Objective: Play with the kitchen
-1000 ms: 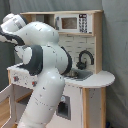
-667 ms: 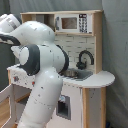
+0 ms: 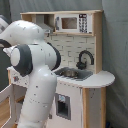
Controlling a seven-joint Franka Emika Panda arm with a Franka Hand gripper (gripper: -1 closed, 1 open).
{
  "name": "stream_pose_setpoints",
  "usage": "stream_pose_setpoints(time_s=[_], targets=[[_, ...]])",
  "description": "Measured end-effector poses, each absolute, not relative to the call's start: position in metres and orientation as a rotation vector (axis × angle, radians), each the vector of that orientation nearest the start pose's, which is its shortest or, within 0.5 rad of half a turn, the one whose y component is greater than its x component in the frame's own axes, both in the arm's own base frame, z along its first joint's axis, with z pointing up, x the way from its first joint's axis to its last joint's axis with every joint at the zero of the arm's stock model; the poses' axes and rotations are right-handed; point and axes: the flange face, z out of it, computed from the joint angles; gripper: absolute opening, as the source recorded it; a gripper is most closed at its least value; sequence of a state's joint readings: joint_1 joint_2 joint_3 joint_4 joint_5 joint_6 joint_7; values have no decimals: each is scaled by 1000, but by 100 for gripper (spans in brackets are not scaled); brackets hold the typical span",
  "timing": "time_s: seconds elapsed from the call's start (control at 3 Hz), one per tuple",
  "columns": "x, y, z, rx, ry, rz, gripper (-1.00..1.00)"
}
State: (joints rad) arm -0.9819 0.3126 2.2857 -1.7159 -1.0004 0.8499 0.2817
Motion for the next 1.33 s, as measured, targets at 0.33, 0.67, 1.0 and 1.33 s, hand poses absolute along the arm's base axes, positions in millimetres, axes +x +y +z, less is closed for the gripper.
stream_pose_setpoints(time_s=[0.33, 0.67, 1.0, 1.33], targets=[[268, 343, 656, 1961, 674, 109, 100], [251, 352, 659, 1862, 578, 133, 100], [233, 362, 660, 1764, 483, 161, 100], [220, 375, 660, 1661, 406, 196, 100]])
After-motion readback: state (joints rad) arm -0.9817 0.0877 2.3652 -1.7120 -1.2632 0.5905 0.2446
